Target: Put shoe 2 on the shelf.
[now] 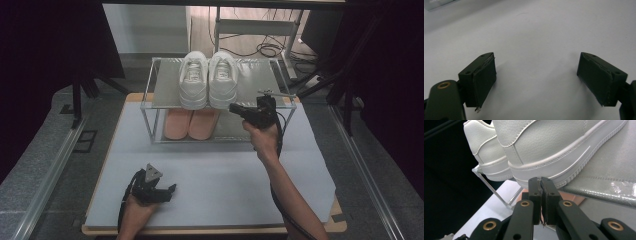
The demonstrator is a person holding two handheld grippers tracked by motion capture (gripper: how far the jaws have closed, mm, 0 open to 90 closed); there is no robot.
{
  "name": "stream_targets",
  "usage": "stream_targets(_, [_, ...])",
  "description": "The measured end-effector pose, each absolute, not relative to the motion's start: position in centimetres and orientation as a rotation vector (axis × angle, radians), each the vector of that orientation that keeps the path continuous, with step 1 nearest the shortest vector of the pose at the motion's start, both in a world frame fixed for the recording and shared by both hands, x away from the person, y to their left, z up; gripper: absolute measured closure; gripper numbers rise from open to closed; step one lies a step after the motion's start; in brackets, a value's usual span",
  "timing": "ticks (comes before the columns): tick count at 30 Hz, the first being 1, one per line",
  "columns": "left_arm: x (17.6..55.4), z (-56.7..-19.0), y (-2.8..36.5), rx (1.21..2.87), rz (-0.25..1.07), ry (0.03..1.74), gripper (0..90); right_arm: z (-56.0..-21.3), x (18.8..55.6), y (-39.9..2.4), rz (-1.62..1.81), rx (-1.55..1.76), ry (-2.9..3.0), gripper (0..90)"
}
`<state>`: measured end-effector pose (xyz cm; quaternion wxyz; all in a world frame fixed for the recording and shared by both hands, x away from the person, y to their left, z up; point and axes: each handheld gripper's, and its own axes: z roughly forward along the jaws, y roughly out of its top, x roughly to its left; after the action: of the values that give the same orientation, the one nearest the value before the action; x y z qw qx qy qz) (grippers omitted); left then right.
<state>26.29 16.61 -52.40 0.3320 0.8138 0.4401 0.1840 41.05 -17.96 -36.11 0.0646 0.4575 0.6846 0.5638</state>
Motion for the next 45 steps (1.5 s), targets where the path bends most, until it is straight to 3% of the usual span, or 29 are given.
stream_targets(10, [26.3,-52.4,16.6,2.129,0.481,1.149,15.6,-36.8,40.7,-18.8,1.652,1.380,2.088,76.5])
stream_targets(18, [26.3,-52.4,16.6,2.131,0.482,1.146,15.6,-36.6,39.8,-18.5,1.565,1.277,2.118,58.5])
stream_targets(28, [26.3,-52.4,16.6,2.130,0.485,1.147,15.6,-37.7,38.5,-18.3,1.389,1.113,2.193,43.2])
stream_targets(45, [26.3,-52.4,16.6,2.131,0.487,1.147,15.5,-41.0,35.9,-20.9,1.260,1.058,2.257,32.3])
